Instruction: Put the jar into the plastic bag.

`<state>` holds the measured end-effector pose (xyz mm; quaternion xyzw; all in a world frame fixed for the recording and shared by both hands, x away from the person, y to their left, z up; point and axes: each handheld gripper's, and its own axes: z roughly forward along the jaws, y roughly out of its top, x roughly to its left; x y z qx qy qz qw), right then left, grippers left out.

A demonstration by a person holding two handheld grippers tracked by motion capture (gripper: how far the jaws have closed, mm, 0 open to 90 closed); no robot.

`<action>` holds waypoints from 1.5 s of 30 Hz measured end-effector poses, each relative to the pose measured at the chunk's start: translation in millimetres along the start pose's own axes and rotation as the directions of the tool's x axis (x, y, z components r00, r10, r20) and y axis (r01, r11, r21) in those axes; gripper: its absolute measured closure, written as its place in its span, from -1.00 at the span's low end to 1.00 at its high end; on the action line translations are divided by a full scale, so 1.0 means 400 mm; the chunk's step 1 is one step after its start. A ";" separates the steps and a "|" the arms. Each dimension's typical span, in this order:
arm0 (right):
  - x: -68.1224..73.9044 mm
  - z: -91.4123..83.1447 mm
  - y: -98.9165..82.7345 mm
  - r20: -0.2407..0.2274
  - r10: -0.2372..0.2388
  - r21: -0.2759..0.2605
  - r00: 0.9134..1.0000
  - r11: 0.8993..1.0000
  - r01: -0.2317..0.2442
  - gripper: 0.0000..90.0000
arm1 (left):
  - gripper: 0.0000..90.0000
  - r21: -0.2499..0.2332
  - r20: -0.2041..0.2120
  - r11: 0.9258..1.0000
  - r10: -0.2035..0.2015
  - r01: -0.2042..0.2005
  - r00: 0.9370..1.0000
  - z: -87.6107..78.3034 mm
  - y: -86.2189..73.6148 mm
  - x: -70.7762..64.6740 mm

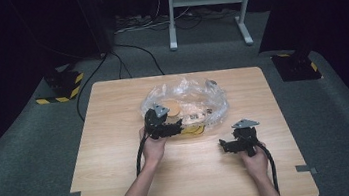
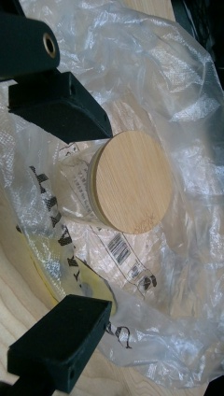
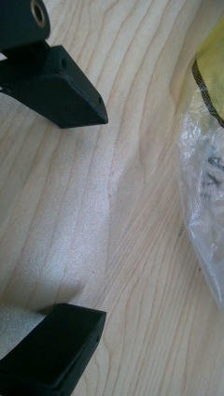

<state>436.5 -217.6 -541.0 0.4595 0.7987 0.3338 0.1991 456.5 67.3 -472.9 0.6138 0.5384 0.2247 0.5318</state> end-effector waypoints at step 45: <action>0.000 0.000 0.000 0.000 0.000 0.000 1.000 1.000 0.000 -0.86 | -0.66 -0.051 0.040 0.999 -0.005 0.007 0.999 -0.134 -0.033 -0.020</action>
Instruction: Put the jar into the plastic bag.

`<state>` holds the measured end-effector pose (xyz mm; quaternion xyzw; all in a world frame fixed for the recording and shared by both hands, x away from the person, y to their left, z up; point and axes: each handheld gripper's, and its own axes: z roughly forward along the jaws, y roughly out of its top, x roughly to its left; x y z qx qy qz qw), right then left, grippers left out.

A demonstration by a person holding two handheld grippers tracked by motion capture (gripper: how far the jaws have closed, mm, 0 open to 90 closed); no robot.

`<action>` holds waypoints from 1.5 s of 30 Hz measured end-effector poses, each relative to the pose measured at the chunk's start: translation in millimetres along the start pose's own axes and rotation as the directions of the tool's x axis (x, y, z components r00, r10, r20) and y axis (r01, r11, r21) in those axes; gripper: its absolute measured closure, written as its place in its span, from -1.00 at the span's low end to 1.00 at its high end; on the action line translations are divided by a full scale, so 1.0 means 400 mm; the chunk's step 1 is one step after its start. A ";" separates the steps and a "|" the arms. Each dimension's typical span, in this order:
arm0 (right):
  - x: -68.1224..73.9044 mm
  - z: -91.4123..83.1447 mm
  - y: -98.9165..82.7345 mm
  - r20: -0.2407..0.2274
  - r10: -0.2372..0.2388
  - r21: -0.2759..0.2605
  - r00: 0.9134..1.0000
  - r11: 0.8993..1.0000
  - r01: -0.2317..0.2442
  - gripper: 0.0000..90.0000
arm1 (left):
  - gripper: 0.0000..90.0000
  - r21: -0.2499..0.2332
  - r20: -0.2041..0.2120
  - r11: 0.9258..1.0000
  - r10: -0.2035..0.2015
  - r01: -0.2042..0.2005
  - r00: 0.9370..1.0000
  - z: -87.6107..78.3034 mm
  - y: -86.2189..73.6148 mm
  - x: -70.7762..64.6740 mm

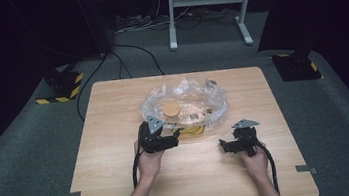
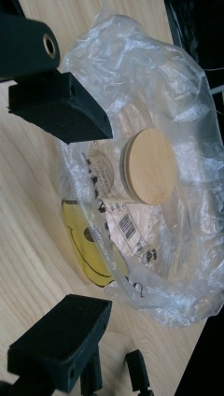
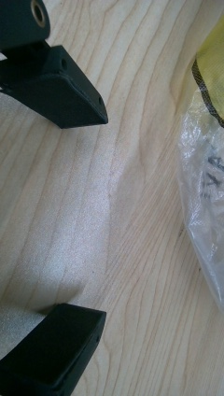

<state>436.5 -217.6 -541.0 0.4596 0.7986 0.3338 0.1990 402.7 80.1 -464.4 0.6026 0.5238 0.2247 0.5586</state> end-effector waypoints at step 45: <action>0.000 0.000 0.000 0.000 0.000 0.000 1.000 1.000 0.000 -0.86 | -0.65 0.140 -0.057 0.990 -0.004 0.011 0.998 0.007 -0.102 0.039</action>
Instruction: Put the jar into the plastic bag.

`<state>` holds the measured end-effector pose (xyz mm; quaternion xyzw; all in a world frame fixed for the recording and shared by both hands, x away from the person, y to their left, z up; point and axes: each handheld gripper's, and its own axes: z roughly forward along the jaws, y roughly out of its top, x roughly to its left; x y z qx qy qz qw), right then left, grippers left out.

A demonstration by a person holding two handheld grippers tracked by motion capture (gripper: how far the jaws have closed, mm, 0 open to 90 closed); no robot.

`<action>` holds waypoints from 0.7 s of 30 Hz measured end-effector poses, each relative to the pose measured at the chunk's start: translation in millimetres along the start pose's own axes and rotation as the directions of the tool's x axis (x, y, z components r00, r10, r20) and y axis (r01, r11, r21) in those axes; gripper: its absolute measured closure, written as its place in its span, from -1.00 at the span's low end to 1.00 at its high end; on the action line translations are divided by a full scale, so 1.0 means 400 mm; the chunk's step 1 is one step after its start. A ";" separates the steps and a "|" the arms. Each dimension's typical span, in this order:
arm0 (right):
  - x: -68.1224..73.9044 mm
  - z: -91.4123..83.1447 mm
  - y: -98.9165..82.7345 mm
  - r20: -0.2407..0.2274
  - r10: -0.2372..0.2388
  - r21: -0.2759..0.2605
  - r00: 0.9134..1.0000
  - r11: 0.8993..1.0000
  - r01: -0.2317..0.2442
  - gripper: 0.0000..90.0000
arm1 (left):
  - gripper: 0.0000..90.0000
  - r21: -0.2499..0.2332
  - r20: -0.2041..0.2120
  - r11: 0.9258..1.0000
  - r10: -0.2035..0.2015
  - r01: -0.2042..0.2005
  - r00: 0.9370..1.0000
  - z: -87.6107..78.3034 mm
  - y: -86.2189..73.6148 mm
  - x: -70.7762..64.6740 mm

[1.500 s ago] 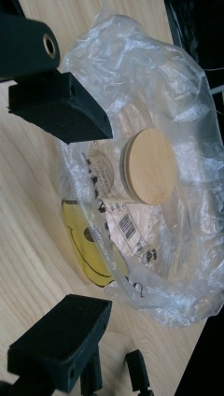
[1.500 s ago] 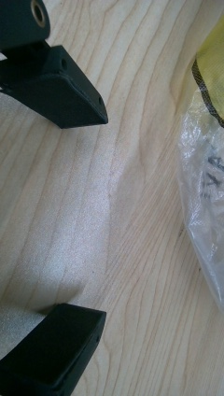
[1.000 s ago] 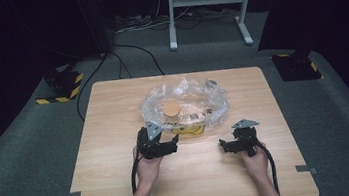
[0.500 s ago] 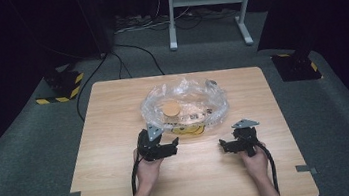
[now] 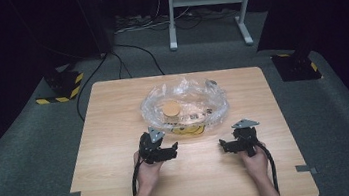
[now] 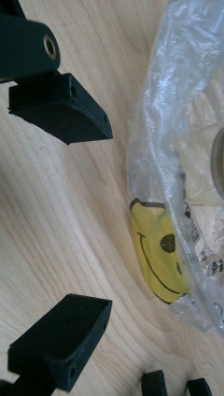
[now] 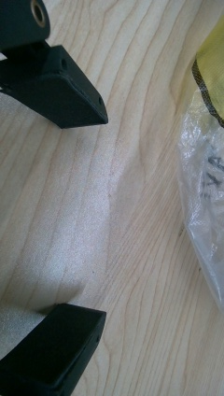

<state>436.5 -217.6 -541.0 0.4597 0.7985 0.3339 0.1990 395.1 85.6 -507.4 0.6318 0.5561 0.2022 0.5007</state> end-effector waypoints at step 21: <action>0.000 0.000 0.000 0.000 0.000 0.000 1.000 1.000 0.000 -0.86 | -0.71 0.098 -0.072 0.993 0.067 -0.060 0.995 0.065 -0.038 0.010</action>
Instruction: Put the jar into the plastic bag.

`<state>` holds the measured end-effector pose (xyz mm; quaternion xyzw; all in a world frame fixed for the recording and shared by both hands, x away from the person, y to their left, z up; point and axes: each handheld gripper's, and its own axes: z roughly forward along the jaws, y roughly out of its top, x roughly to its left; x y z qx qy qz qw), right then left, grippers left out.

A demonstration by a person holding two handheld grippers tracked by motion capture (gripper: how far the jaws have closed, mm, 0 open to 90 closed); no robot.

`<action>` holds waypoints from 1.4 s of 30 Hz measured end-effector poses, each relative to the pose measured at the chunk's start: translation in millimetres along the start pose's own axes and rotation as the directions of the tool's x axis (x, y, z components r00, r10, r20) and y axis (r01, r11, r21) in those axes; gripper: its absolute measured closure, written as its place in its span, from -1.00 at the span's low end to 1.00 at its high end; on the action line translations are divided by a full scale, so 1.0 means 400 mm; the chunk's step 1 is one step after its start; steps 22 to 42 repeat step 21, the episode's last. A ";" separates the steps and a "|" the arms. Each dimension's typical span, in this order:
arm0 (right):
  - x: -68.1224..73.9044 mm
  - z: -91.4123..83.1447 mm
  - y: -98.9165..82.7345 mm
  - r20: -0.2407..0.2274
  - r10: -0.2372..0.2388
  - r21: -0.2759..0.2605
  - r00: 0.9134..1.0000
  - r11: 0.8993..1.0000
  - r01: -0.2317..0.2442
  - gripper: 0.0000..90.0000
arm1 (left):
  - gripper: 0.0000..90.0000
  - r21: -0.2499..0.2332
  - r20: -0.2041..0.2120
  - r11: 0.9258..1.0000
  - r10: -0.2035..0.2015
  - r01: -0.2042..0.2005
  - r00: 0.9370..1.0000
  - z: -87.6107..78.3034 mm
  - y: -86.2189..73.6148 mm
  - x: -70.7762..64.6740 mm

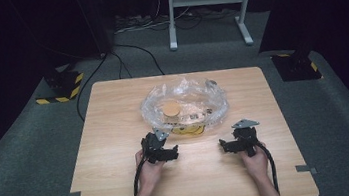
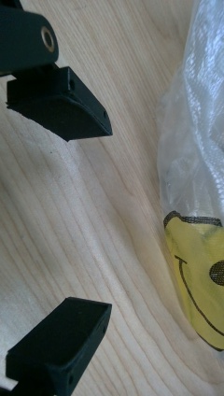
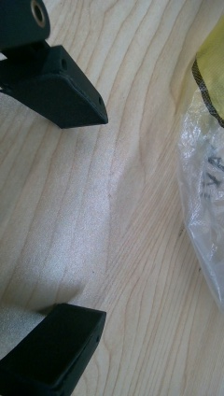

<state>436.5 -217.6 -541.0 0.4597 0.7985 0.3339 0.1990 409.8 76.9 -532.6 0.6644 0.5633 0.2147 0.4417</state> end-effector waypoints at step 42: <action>0.000 0.000 0.000 0.001 0.000 0.001 1.000 1.000 0.000 -0.87 | -0.81 -0.020 0.024 0.999 -0.035 0.035 0.999 0.024 -0.040 0.019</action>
